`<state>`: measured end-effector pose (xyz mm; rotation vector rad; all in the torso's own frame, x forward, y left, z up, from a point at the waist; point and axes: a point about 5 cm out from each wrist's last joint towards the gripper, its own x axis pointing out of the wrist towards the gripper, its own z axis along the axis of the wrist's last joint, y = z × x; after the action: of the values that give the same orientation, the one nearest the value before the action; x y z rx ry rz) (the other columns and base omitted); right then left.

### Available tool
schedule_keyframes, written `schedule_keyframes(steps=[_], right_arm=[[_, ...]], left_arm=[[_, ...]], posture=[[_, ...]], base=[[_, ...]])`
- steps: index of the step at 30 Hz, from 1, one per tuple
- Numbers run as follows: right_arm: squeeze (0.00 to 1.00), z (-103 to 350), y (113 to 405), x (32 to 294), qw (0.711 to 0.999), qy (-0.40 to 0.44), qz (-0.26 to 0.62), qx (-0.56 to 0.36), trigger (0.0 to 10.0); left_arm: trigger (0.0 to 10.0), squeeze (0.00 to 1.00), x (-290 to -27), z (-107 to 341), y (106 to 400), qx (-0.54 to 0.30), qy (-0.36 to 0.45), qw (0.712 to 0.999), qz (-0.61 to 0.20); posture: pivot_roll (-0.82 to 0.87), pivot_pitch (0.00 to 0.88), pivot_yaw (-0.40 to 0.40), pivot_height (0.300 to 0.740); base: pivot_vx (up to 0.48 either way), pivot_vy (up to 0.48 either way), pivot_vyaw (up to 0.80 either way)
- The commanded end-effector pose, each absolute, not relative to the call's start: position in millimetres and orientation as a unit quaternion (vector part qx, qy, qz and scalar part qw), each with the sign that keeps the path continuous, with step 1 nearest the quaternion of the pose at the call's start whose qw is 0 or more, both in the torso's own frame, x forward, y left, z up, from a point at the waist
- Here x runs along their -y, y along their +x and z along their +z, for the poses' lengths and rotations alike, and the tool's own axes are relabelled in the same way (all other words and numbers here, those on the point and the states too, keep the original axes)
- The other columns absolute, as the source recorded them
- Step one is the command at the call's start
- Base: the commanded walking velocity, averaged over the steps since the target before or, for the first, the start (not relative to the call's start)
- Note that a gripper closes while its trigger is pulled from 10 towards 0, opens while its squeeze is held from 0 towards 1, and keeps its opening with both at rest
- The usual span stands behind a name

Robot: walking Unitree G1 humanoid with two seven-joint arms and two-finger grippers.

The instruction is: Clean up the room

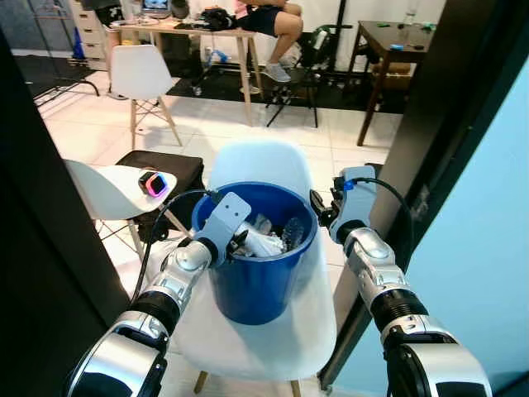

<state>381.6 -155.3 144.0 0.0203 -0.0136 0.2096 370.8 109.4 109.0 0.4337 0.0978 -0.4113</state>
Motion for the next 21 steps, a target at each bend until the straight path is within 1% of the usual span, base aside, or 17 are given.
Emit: schedule_keyframes(steps=[1,2,6,7,8,9,10,11,12,13,14,15,16,20,21], right_arm=[[0.0,143,379,152,0.993,0.015,0.116,0.011,10.0],[0.0,143,379,152,0.993,0.015,0.116,0.011,10.0],[0.0,142,378,148,0.992,0.02,0.127,0.013,10.0],[0.0,141,377,146,0.991,0.021,0.13,0.012,10.0],[0.0,140,377,144,0.991,0.021,0.134,0.011,10.0],[0.0,140,377,144,0.991,0.021,0.134,0.011,10.0],[0.0,140,376,143,0.99,0.021,0.138,0.01,10.0],[0.0,139,376,140,0.989,0.022,0.143,0.009,10.0],[0.0,139,375,139,0.989,0.023,0.146,0.009,10.0],[0.0,139,375,139,0.989,0.023,0.146,0.009,10.0],[0.0,138,375,138,0.989,0.023,0.148,0.008,10.0],[0.0,138,375,136,0.988,0.024,0.153,0.007,10.0],[0.0,137,375,135,0.987,0.024,0.157,0.006,10.0],[0.0,137,375,133,0.986,0.025,0.163,0.003,10.0],[0.0,136,375,133,0.986,0.024,0.165,0.0,10.0]], left_arm=[[10.0,1.0,-117,111,374,-0.054,0.224,0.956,-0.18],[10.0,1.0,-117,111,374,-0.054,0.224,0.956,-0.18],[10.0,1.0,-126,115,378,-0.051,0.207,0.967,-0.138],[10.0,1.0,-128,120,379,-0.044,0.131,0.982,-0.125],[10.0,1.0,-130,126,381,-0.034,0.053,0.991,-0.117],[10.0,1.0,-130,126,381,-0.034,0.053,0.991,-0.117],[10.0,1.0,-131,131,381,-0.02,-0.018,0.993,-0.113],[10.0,0.64,-134,139,382,0.003,-0.083,0.991,-0.103],[10.0,0.3,-136,144,382,0.019,-0.12,0.988,-0.1],[10.0,0.3,-136,144,382,0.019,-0.12,0.988,-0.1],[10.0,0.3,-138,148,382,0.029,-0.139,0.985,-0.097],[10.0,0.0,-142,154,380,0.045,-0.167,0.981,-0.091],[10.0,0.0,-145,157,379,0.055,-0.182,0.978,-0.088],[10.0,0.0,-150,159,376,0.053,-0.171,0.981,-0.078],[10.0,0.0,-151,155,373,0.046,-0.164,0.982,-0.077]], posture=[[0.01,0.0,0.006,0.74],[0.01,0.0,0.006,0.74],[0.02,0.0,0.003,0.74],[0.02,0.0,0.003,0.74],[0.02,0.0,0.002,0.74],[0.02,0.0,0.002,0.74],[0.03,0.0,-0.001,0.74],[0.03,0.0,-0.007,0.74],[0.03,0.0,-0.008,0.74],[0.03,0.0,-0.008,0.74],[0.03,0.0,-0.008,0.74],[0.04,0.0,-0.018,0.74],[0.04,0.0,-0.018,0.74],[0.06,0.0,-0.026,0.74],[0.06,0.0,-0.033,0.74]], base=[[0.0,0.0,0.0],[0.0,0.0,0.0],[0.0,0.0,0.0],[0.0,0.0,0.0],[0.0,0.0,0.0],[0.0,0.0,0.0],[0.0,0.0,0.0],[0.0,0.0,0.0],[0.0,0.0,0.0],[0.0,0.0,0.0],[0.0,0.0,0.0],[0.0,0.0,0.0],[0.0,0.0,0.0],[0.0,0.0,0.0],[-0.48,0.0,0.0]])
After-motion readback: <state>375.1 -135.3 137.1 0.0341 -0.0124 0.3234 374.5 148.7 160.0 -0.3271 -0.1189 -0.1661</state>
